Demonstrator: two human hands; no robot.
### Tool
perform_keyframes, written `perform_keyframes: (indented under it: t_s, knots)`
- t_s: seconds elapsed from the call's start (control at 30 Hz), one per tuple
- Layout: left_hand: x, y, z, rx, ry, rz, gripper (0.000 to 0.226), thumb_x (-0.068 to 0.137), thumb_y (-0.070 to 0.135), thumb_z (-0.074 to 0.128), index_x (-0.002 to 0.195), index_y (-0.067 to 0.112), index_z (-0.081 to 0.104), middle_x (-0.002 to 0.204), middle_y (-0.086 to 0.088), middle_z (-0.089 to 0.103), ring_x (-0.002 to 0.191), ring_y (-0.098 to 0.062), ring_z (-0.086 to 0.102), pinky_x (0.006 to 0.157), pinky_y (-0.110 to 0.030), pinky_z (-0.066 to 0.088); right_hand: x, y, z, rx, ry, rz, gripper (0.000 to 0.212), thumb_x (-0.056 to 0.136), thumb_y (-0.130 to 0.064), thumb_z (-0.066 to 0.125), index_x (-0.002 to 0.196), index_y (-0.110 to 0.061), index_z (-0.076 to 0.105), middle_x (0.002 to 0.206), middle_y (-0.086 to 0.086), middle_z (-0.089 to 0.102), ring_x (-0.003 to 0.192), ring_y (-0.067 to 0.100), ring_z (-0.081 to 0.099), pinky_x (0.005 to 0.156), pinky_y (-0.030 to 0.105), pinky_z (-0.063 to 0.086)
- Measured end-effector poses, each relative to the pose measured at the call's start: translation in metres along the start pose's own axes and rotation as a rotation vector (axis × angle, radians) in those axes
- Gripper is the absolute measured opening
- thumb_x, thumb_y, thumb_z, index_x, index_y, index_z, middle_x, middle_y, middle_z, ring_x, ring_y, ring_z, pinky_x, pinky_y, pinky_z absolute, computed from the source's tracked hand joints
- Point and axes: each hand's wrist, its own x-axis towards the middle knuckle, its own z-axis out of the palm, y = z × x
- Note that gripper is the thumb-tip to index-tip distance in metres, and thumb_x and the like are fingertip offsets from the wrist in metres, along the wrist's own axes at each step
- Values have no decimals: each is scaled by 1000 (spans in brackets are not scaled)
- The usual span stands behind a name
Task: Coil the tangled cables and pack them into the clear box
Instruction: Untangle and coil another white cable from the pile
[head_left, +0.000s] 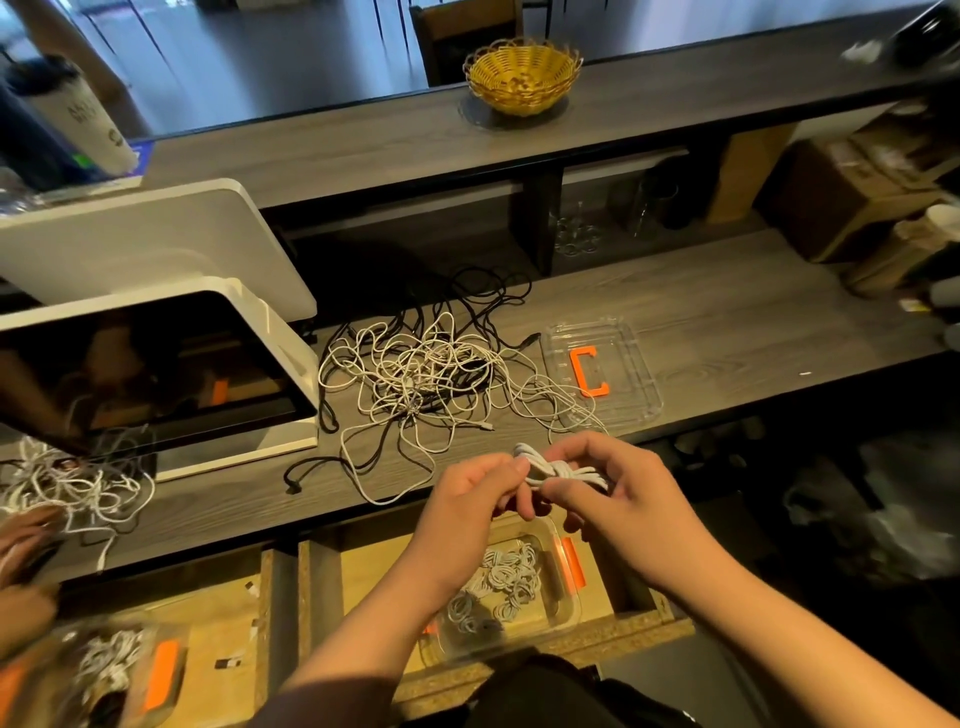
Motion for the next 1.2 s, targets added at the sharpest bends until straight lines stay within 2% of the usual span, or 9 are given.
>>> perform_keyframes:
  t_s: [0.1, 0.27, 0.43, 0.6, 0.7, 0.8, 0.87, 1.0, 1.2]
  knots:
    - [-4, 6, 5, -272, 6, -56, 33, 88, 31, 55, 59, 18, 64, 68, -9, 55, 77, -21, 61, 88, -42, 47, 3, -5, -3, 167, -28, 82, 16, 88, 1, 62, 97, -8, 71, 79, 18, 68, 61, 24, 58, 56, 36, 47]
    - [-6, 14, 14, -578, 12, -91, 35, 85, 23, 56, 51, 18, 54, 59, -6, 50, 65, -21, 60, 70, -30, 52, 7, -11, -4, 429, -37, 186, 10, 91, 6, 51, 98, 3, 58, 58, 13, 58, 39, 15, 50, 38, 22, 38]
    - [-10, 17, 15, -743, 64, -164, 40, 88, 23, 56, 50, 18, 42, 55, -4, 43, 64, -24, 58, 72, -34, 48, 6, -15, -1, 565, -67, 224, 9, 89, 2, 55, 95, 5, 61, 63, 18, 57, 38, 14, 47, 37, 21, 35]
    - [-13, 17, 11, -886, -19, -166, 35, 75, 26, 67, 55, 18, 40, 55, 0, 42, 69, -25, 48, 67, -32, 53, 3, -12, -7, 882, -285, 309, 27, 75, -12, 68, 98, 1, 69, 69, 14, 57, 42, 8, 47, 37, 15, 40]
    - [-10, 16, 13, -817, -34, -148, 34, 74, 29, 67, 53, 19, 42, 54, -2, 42, 68, -24, 49, 68, -31, 53, 2, -7, -9, 909, -277, 305, 25, 75, -14, 68, 96, -1, 70, 68, 13, 58, 42, 8, 47, 38, 16, 40]
    - [-2, 6, 12, -505, 27, -150, 32, 80, 31, 65, 57, 15, 51, 69, -18, 49, 72, -27, 55, 70, -30, 54, 4, 1, -7, 741, -149, 306, 16, 79, -11, 67, 92, -3, 70, 67, 14, 59, 43, 12, 45, 38, 18, 36]
    - [2, -2, 6, -280, 68, -144, 22, 86, 28, 66, 73, 12, 59, 79, -17, 60, 77, -26, 60, 71, -29, 55, 4, 11, -4, 640, -87, 300, 17, 86, -10, 61, 97, 1, 68, 68, 15, 61, 44, 13, 46, 43, 21, 36]
    - [5, -8, 0, -124, 30, -132, 13, 91, 8, 67, 103, 10, 71, 91, -8, 75, 79, -17, 69, 68, -24, 56, 1, 27, -1, 553, -56, 321, 26, 89, -9, 62, 108, 9, 62, 72, 17, 63, 49, 15, 52, 49, 25, 42]
    - [3, -46, -2, -43, 202, -200, 15, 90, 5, 69, 102, 12, 75, 91, -9, 77, 77, -13, 69, 70, -22, 56, 10, 59, 4, 76, 35, 270, 20, 79, -29, 79, 96, -19, 73, 93, 5, 74, 87, 23, 71, 75, 35, 58]
